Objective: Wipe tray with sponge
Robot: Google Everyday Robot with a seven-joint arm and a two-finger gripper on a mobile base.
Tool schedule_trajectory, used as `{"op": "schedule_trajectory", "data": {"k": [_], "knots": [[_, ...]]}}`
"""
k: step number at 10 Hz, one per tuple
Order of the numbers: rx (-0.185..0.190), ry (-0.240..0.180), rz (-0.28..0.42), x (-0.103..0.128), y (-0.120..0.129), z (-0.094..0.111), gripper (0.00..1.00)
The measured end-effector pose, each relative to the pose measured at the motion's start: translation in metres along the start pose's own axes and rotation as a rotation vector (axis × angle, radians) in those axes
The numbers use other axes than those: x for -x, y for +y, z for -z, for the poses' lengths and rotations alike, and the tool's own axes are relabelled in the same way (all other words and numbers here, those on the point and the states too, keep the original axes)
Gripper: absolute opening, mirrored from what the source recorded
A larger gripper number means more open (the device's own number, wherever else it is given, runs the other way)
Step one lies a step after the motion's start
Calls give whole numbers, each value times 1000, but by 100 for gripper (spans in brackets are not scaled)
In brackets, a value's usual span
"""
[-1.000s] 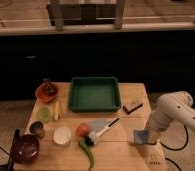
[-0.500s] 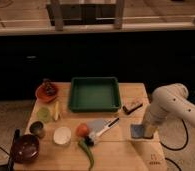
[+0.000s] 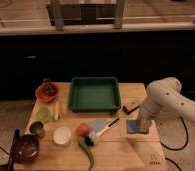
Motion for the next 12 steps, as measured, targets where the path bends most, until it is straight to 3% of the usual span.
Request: {"op": "schedule_trajectory", "data": {"k": [12], "knots": [[-60, 56, 1, 53, -77, 28, 0]]}}
